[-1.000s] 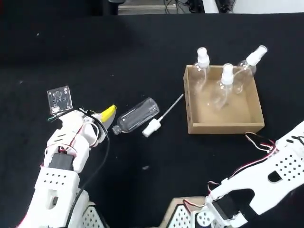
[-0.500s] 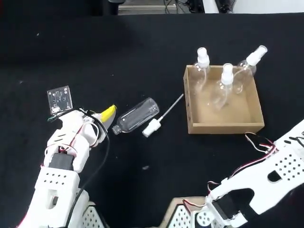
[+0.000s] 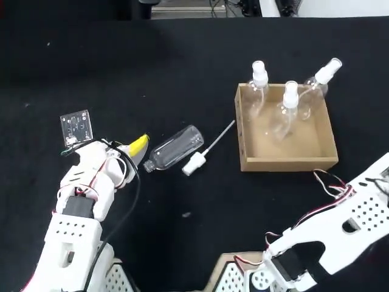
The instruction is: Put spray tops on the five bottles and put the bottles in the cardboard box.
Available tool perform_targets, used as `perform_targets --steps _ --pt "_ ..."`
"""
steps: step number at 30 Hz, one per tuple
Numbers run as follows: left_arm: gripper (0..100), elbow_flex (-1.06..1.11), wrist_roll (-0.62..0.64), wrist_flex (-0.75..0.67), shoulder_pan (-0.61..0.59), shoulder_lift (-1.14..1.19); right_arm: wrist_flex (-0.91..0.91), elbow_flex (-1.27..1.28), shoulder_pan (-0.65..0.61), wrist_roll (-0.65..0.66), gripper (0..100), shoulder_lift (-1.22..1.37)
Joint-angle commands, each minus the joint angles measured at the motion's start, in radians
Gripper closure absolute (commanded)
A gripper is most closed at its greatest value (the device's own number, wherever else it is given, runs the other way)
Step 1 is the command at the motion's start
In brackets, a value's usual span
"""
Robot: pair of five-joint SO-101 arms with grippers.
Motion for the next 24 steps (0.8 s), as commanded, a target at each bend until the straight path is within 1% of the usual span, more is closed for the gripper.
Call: perform_targets --steps 1,12,17,24 --pt "71 -0.008 -0.006 -0.023 -0.012 -0.017 -0.106 0.045 -0.021 0.011 80.5 -0.012" --pt "71 -0.008 -0.006 -0.023 -0.013 -0.017 -0.104 0.054 -0.031 0.015 80.3 -0.016" --pt "71 -0.008 -0.006 -0.023 -0.013 -0.017 -0.103 0.053 -0.055 0.086 80.3 -0.016" --pt "71 -0.008 -0.006 -0.023 -0.013 -0.017 -0.103 0.058 -0.068 0.083 80.3 -0.01"
